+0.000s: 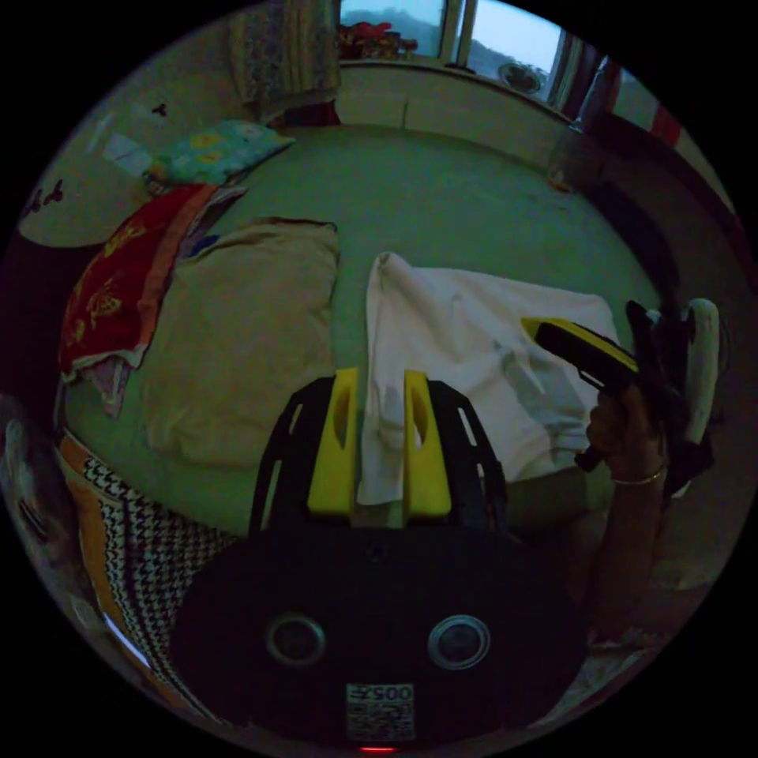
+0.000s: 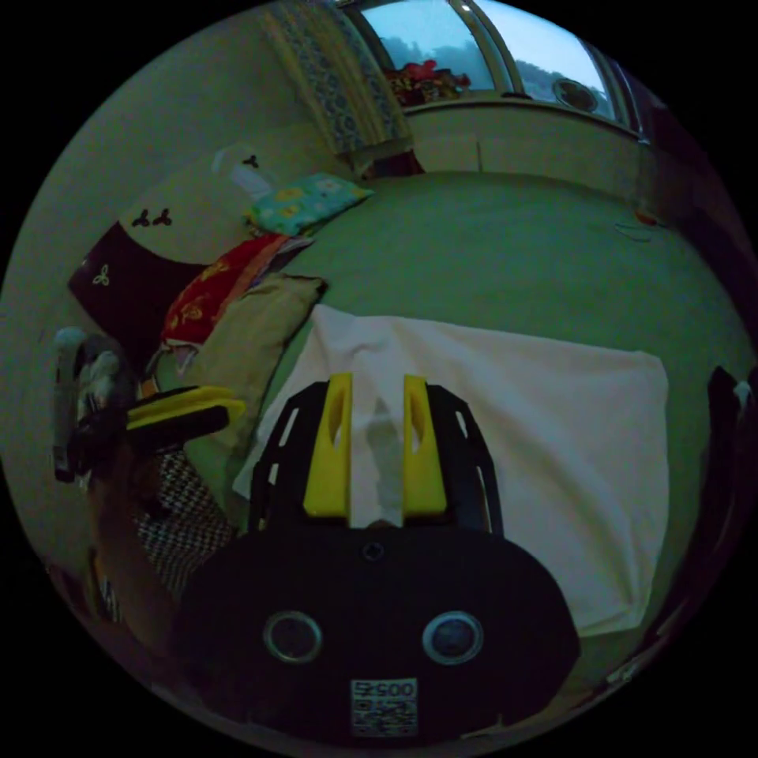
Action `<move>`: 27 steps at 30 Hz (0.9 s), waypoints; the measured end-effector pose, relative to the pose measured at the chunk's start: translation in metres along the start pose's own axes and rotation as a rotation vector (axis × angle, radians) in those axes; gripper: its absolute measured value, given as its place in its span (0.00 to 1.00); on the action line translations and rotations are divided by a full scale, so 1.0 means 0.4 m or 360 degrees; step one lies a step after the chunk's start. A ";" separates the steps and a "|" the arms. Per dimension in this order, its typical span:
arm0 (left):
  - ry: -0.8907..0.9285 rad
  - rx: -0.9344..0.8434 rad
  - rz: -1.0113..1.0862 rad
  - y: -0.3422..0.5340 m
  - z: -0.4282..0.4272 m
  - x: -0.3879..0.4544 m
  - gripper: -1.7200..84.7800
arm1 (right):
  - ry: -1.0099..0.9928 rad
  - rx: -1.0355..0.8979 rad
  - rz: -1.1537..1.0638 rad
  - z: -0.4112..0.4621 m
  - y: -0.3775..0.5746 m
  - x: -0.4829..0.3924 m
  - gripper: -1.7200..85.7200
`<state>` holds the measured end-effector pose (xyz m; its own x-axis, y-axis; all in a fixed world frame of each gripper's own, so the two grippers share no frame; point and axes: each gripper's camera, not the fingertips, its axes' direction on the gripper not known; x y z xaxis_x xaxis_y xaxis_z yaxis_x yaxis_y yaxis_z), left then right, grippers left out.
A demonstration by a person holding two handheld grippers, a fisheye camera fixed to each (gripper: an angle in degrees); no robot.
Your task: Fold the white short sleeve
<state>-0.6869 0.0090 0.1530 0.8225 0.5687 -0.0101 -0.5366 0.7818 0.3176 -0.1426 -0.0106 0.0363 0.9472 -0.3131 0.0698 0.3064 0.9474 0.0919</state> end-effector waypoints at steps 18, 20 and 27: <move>0.0025 -0.0051 -0.0140 0.144 0.012 -0.117 0.15 | -0.0033 -0.0217 -0.0541 0.251 -0.094 -0.186 0.09; 0.0004 -0.0052 -0.0128 0.147 0.008 -0.121 0.14 | 0.0021 -0.0336 -0.0550 0.309 -0.113 -0.198 0.09; -0.0072 -0.0035 -0.0148 0.159 -0.018 -0.149 0.14 | 0.0100 -0.0512 -0.0545 0.439 -0.159 -0.224 0.04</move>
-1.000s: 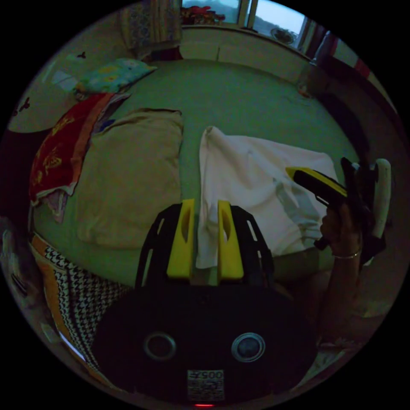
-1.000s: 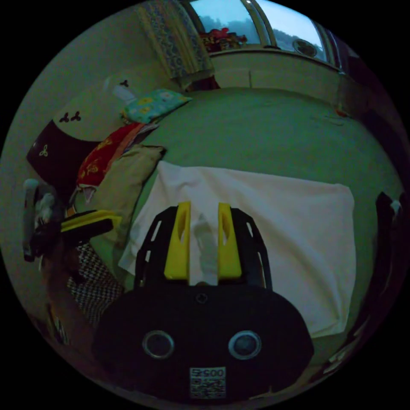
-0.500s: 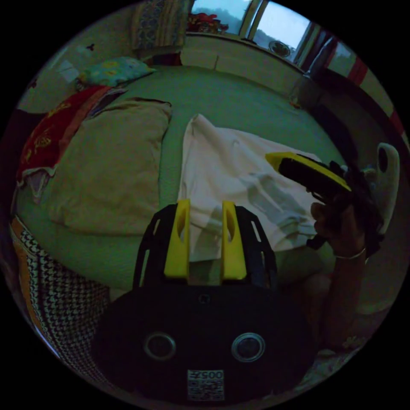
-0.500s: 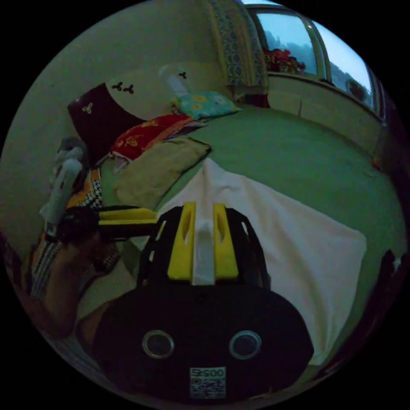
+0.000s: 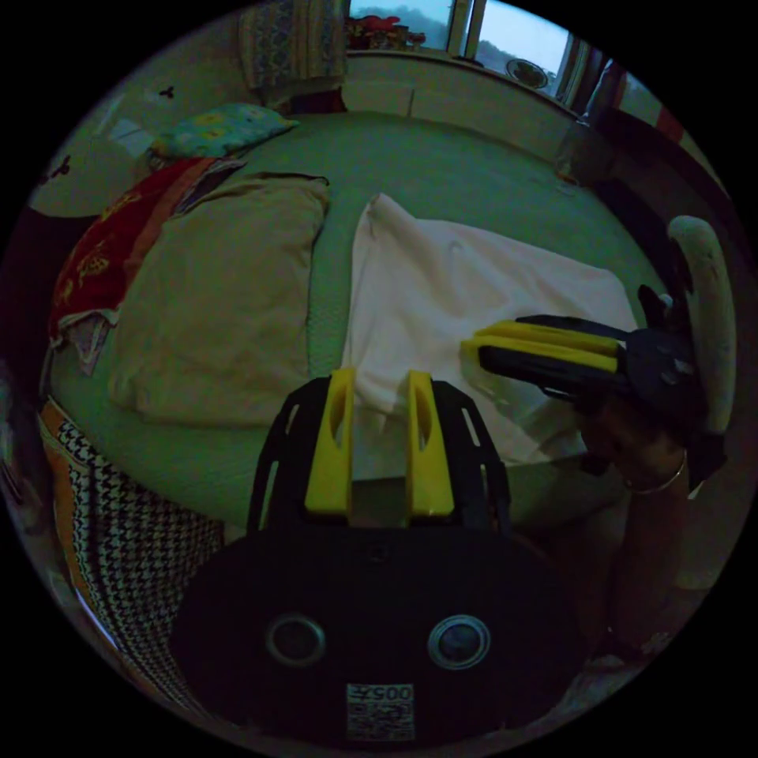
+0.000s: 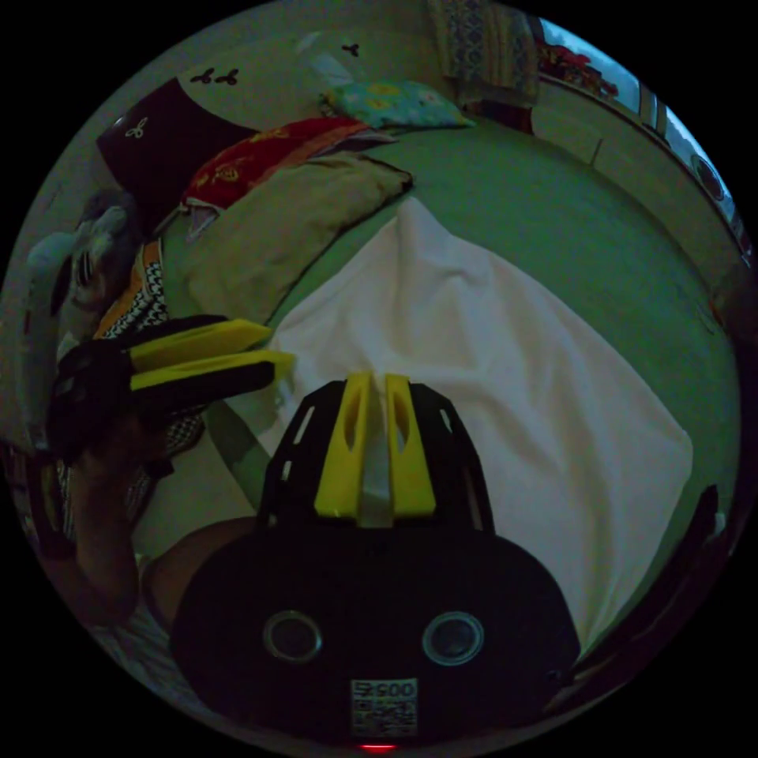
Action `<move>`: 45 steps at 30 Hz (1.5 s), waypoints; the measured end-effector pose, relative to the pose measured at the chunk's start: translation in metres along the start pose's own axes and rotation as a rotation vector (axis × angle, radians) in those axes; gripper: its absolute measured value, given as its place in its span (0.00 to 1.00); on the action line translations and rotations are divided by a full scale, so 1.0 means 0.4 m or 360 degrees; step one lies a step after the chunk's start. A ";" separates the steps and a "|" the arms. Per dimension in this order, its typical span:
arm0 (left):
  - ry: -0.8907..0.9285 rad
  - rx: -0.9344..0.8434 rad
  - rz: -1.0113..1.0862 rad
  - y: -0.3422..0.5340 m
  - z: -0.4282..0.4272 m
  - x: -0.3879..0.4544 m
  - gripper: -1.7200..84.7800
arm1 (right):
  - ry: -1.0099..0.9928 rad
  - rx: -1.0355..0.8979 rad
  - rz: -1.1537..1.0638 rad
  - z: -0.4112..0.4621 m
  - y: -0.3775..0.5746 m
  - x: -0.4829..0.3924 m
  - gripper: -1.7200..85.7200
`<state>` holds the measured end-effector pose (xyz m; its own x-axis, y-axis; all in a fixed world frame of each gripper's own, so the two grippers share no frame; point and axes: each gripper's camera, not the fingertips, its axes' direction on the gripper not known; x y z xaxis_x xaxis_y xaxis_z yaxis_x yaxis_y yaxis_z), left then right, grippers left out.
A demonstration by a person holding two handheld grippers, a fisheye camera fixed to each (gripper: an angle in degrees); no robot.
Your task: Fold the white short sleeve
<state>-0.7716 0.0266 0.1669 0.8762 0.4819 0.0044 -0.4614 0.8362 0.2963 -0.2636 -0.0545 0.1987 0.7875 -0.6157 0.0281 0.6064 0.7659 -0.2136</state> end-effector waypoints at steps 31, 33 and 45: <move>-0.0185 -0.0193 0.0027 -0.041 0.013 0.021 0.12 | -0.0175 -0.0010 -0.0043 0.156 -0.251 0.086 0.01; -0.0267 -0.0161 -0.0022 -0.056 -0.008 0.014 0.12 | -0.0192 0.0062 -0.0047 0.145 -0.257 0.095 0.02; -0.0198 0.0135 0.0139 -0.337 0.046 0.099 0.07 | -0.0118 0.0071 -0.0036 0.184 -0.310 0.123 0.01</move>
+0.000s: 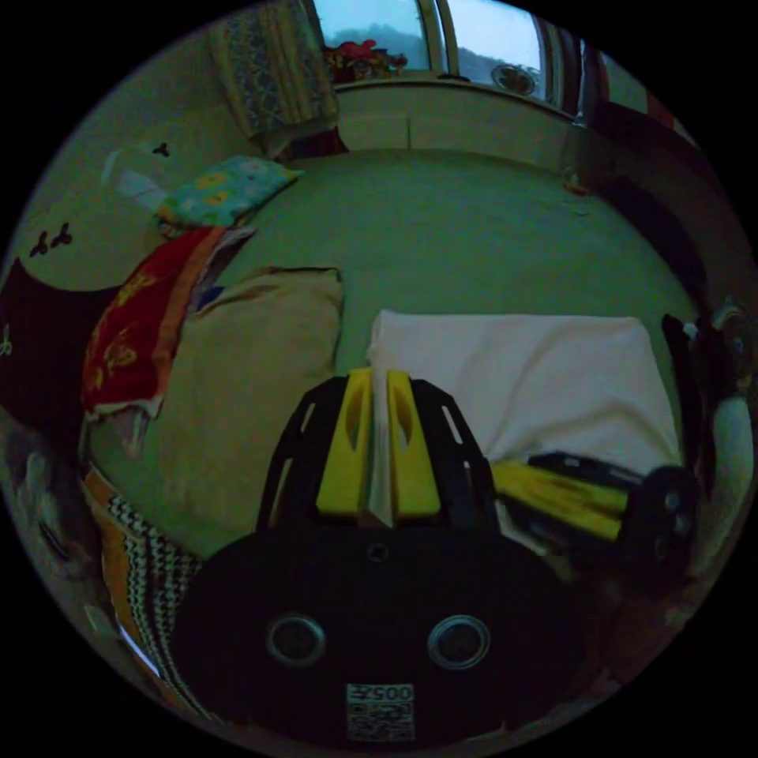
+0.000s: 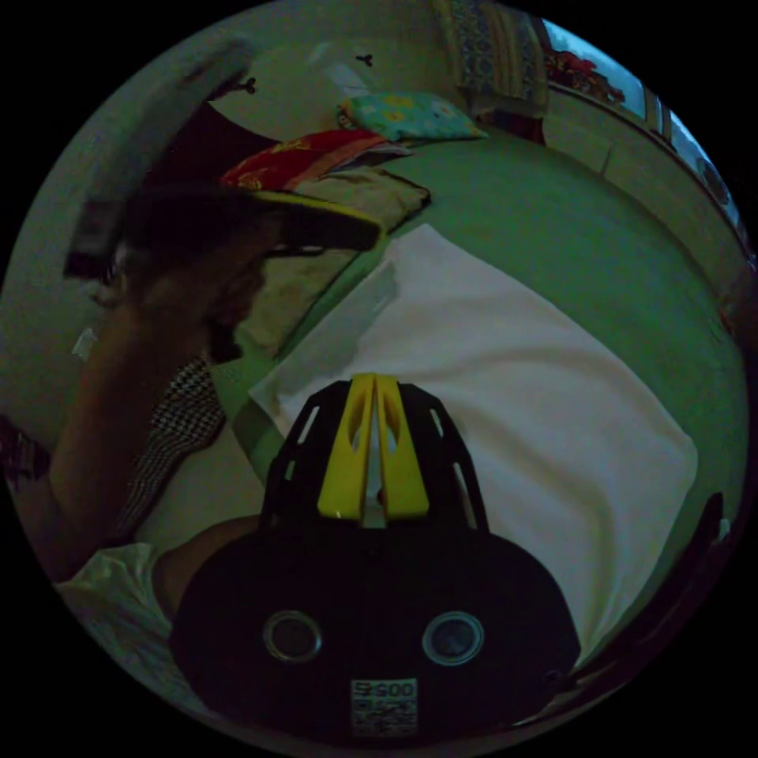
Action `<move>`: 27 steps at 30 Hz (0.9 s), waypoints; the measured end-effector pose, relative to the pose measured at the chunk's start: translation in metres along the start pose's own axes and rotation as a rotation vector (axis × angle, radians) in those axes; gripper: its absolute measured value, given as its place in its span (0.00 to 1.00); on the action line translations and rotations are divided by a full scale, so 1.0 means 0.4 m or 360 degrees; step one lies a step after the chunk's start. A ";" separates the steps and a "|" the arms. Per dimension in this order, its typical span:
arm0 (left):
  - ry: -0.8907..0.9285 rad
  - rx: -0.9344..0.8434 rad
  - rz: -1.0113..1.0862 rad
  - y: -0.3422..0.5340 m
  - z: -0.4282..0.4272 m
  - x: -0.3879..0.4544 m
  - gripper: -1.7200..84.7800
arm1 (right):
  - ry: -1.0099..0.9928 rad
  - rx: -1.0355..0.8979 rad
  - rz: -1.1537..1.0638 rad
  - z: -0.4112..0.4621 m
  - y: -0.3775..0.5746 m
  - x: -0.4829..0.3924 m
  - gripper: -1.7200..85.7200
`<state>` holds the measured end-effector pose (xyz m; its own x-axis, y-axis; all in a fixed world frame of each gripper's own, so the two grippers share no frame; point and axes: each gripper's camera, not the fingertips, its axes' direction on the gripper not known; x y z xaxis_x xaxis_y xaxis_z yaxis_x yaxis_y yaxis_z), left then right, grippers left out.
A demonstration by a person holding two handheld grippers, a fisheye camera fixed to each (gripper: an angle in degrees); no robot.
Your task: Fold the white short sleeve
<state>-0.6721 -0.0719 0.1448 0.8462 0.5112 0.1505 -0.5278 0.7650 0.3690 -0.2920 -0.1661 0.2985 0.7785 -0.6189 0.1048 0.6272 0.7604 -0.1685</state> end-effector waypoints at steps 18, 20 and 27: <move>-0.0002 -0.0120 -0.0048 -0.129 0.137 0.075 0.02 | -0.0082 -0.0271 -0.0024 0.105 -0.065 0.025 0.01; -0.0018 -0.0060 -0.0077 -0.127 0.117 0.074 0.02 | -0.0108 -0.0279 -0.0008 0.105 -0.069 0.036 0.00; -0.0077 0.0048 -0.0019 -0.074 0.031 0.103 0.02 | -0.0057 -0.0256 -0.0053 0.092 -0.071 0.037 0.01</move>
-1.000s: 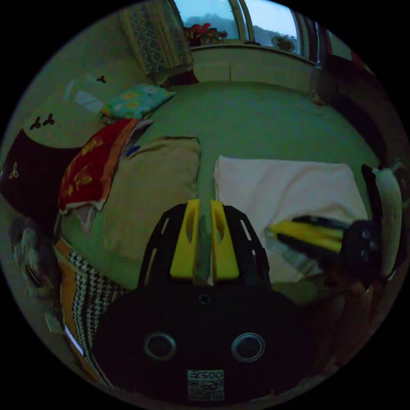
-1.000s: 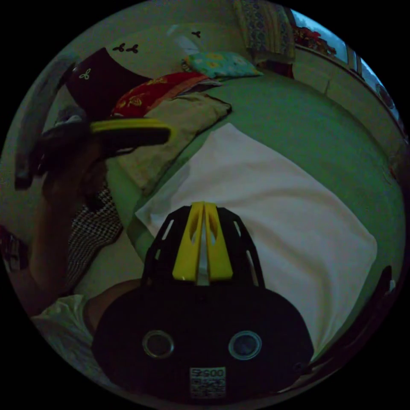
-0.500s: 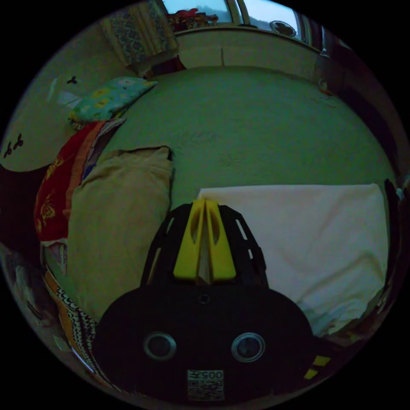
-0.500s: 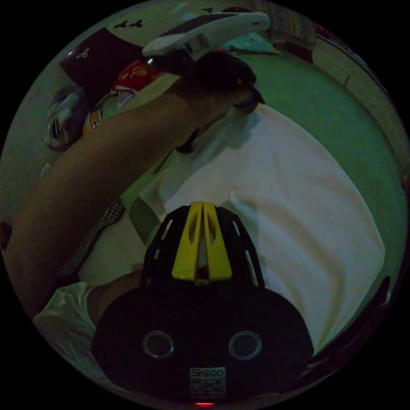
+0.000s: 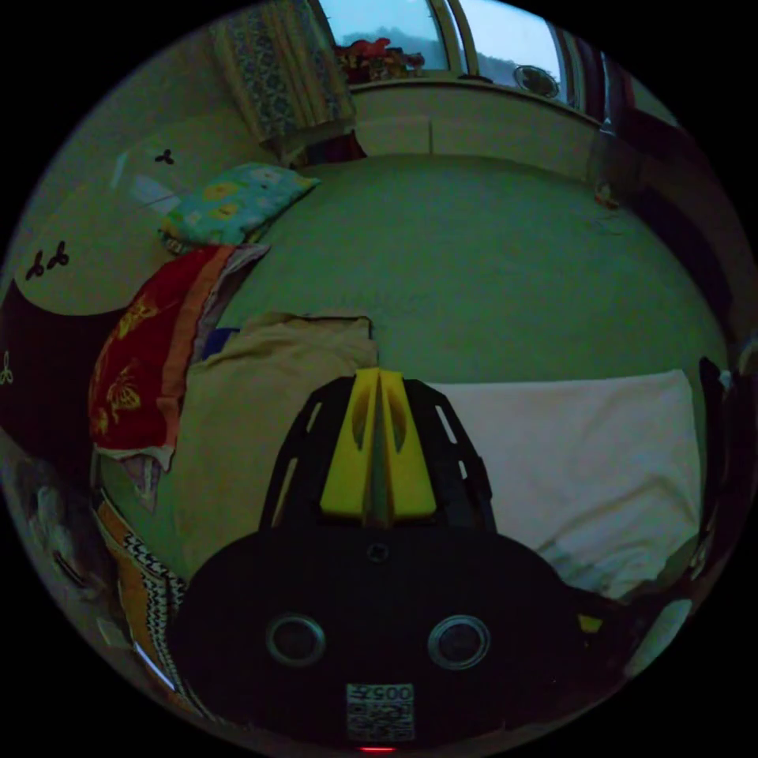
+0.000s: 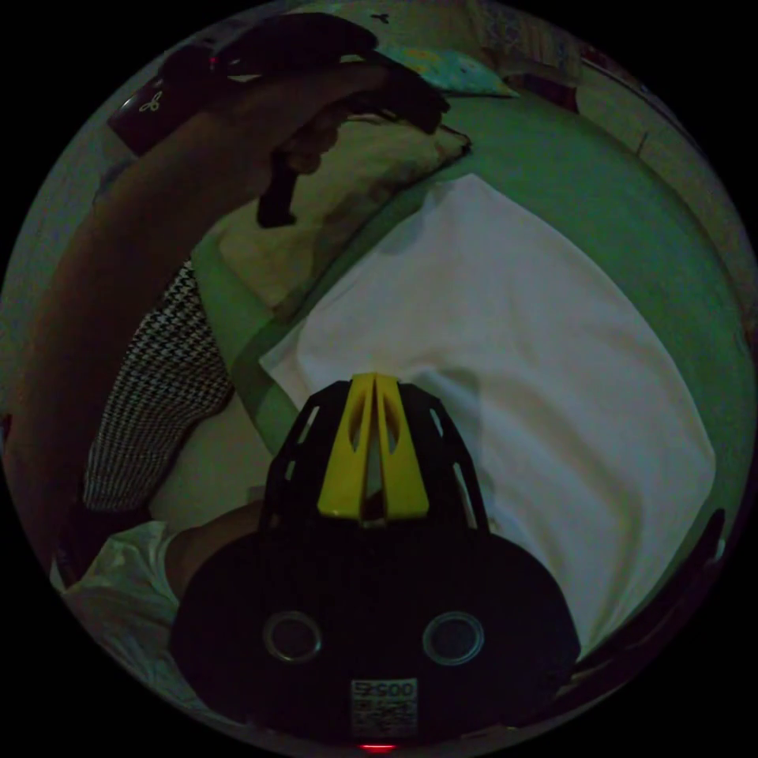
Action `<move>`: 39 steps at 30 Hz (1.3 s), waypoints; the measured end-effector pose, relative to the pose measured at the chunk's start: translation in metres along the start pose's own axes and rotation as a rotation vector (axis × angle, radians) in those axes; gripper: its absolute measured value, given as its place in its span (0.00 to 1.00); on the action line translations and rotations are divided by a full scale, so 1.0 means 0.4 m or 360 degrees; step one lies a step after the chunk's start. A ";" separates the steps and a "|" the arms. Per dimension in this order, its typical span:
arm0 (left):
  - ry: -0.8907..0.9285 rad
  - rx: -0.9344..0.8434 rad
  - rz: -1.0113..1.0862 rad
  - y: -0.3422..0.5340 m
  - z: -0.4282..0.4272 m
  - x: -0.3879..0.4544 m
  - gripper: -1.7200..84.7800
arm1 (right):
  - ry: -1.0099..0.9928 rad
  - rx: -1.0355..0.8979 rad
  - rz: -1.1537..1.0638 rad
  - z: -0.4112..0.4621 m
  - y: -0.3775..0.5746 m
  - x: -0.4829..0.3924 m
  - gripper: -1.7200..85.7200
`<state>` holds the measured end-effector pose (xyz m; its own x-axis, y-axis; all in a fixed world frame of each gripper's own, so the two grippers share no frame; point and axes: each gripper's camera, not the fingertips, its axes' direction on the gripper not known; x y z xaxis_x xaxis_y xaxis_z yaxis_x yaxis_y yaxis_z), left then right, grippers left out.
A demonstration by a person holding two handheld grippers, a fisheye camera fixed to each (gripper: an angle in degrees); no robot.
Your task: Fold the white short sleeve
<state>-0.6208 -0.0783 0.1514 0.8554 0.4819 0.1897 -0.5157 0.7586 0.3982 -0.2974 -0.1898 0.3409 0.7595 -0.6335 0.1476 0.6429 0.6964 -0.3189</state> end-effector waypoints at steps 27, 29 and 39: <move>-0.0008 -0.0171 0.0016 0.349 -0.014 0.363 0.02 | -0.0008 -0.0053 -0.0016 -0.102 0.151 0.045 0.01; -0.0011 -0.0201 0.0020 0.364 -0.036 0.383 0.02 | -0.0065 -0.0102 -0.0036 -0.125 0.177 0.056 0.01; 0.0058 -0.0213 0.0023 0.460 -0.110 0.531 0.02 | -0.0027 0.0178 0.0053 -0.269 0.342 0.113 0.01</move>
<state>-0.5362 0.1829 0.2257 0.8467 0.5071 0.1611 -0.5320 0.8019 0.2719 -0.1858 -0.1594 0.2032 0.7815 -0.6044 0.1550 0.6237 0.7508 -0.2173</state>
